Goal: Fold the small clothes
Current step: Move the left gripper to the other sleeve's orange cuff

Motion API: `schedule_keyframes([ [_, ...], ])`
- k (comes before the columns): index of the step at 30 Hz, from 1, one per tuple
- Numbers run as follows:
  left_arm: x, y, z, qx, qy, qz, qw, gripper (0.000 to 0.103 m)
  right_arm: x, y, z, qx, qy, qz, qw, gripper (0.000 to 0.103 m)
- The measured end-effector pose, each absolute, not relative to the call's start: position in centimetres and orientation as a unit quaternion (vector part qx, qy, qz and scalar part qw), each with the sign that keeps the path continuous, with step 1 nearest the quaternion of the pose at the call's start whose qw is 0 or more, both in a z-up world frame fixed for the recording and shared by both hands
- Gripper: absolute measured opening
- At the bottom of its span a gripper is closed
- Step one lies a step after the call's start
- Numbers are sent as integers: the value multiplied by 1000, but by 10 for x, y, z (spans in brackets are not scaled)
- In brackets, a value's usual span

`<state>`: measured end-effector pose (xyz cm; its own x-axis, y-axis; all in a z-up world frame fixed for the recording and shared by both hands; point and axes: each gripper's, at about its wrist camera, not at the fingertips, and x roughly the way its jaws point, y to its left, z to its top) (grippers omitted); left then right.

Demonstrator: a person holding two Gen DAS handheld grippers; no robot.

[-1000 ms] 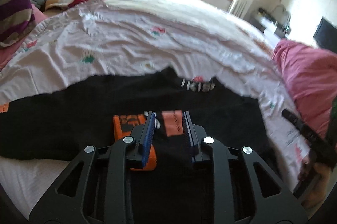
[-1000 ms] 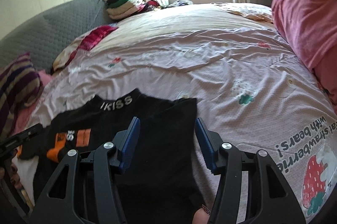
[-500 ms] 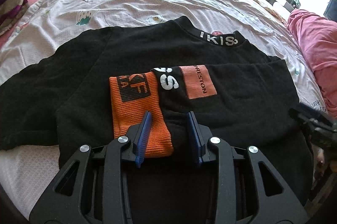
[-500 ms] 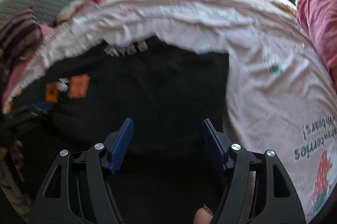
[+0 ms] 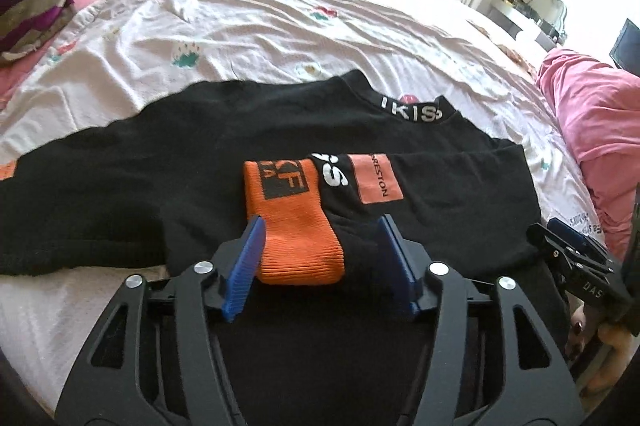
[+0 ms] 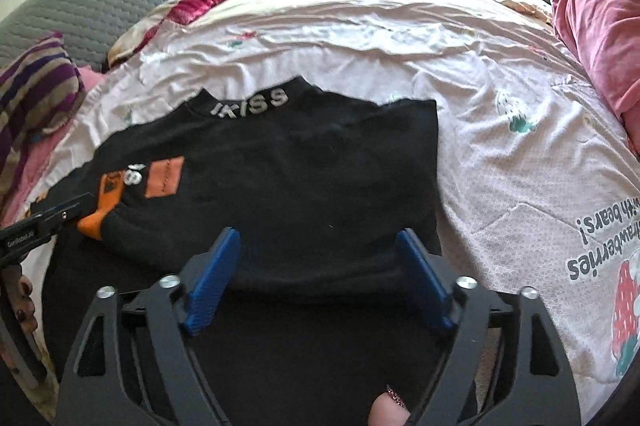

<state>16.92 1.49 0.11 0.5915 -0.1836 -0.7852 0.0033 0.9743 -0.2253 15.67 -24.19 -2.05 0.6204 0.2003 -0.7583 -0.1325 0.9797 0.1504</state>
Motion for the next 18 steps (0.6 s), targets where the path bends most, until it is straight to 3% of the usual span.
schedule_keyframes([
  [4, 163, 21, 7, -100, 443, -48, 890, 63, 152, -234, -12, 41, 411, 97, 906, 94],
  [12, 147, 47, 22, -108, 422, -23, 900, 88, 144, -213, 1, 26, 389, 113, 914, 96],
  [18, 136, 66, 29, -114, 409, -3, 905, 93, 138, -194, 10, 22, 374, 133, 918, 98],
])
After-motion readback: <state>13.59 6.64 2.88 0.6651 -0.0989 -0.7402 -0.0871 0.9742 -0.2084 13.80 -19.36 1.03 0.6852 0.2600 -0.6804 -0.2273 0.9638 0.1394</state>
